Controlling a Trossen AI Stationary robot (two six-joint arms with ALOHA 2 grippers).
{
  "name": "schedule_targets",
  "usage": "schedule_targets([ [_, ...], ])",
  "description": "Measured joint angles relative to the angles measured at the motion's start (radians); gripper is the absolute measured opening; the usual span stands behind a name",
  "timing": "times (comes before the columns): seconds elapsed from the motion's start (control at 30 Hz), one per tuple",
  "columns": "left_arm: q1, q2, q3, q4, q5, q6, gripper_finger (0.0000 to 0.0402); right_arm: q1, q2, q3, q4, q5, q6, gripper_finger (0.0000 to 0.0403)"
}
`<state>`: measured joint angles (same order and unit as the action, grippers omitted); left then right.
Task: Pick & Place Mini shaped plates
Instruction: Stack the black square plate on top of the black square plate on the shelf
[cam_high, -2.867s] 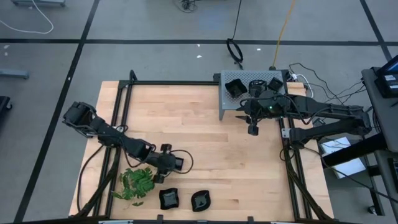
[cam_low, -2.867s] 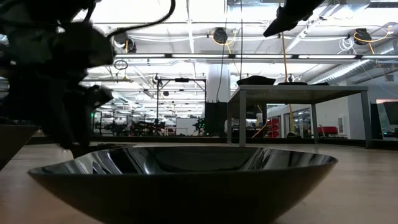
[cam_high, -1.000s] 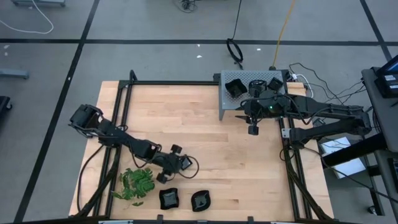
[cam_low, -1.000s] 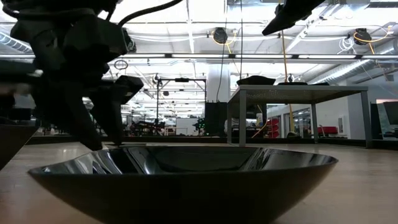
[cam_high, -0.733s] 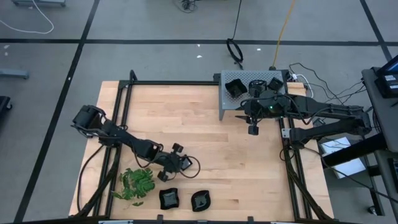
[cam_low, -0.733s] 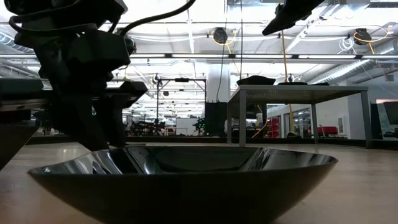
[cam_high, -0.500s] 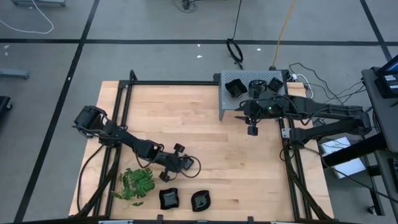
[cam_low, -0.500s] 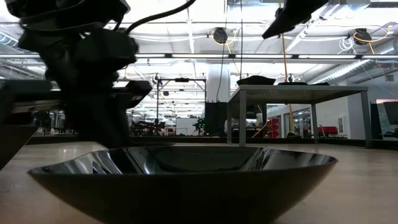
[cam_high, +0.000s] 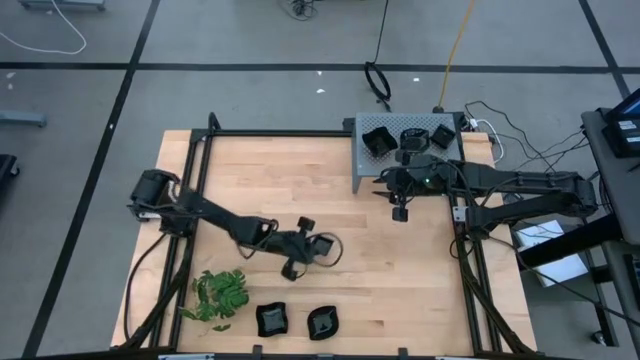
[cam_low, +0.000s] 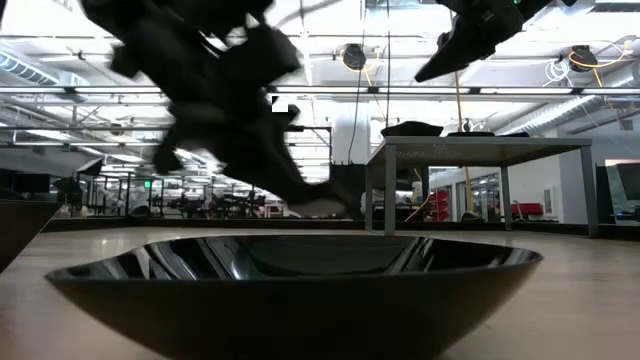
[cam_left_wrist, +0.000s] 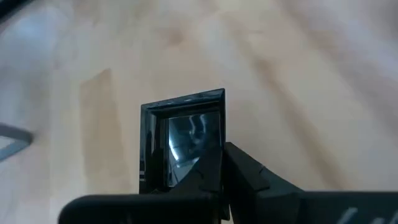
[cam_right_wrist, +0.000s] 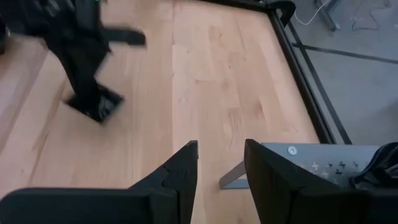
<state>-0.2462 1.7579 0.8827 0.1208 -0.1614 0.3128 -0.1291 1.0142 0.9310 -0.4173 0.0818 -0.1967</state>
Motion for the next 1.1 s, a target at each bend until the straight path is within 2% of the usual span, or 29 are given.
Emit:
schedule_targets([
  [0.13, 0.050, 0.142, 0.091, 0.063, -0.004, 0.021, 0.0011, 0.000, -0.004, 0.000, 0.022, 0.000, 0.001, 0.0118],
  [0.23, 0.075, 0.257, 0.222, 0.064, 0.001, 0.072, 0.0005, 0.000, -0.004, 0.000, 0.033, 0.000, 0.000, 0.0118],
  [0.43, 0.123, 0.434, 0.473, 0.018, 0.002, 0.086, 0.0017, 0.000, -0.005, 0.000, 0.038, 0.000, -0.001, 0.0118],
  [0.53, 0.139, 0.491, 0.562, -0.037, 0.000, 0.086, 0.0008, 0.000, -0.005, 0.000, 0.035, 0.000, -0.002, 0.0118],
  [0.67, 0.147, 0.513, 0.609, -0.079, -0.005, 0.079, 0.0011, 0.000, -0.006, 0.000, 0.024, 0.002, 0.000, 0.0118],
  [1.0, 0.133, 0.484, 0.617, -0.058, -0.108, -0.065, 0.0085, 0.000, -0.006, 0.000, 0.015, 0.004, -0.001, 0.0118],
  [1.1, 0.125, 0.467, 0.631, -0.124, -0.131, -0.069, 0.0106, 0.000, -0.006, 0.000, 0.014, 0.004, -0.002, 0.0118],
])
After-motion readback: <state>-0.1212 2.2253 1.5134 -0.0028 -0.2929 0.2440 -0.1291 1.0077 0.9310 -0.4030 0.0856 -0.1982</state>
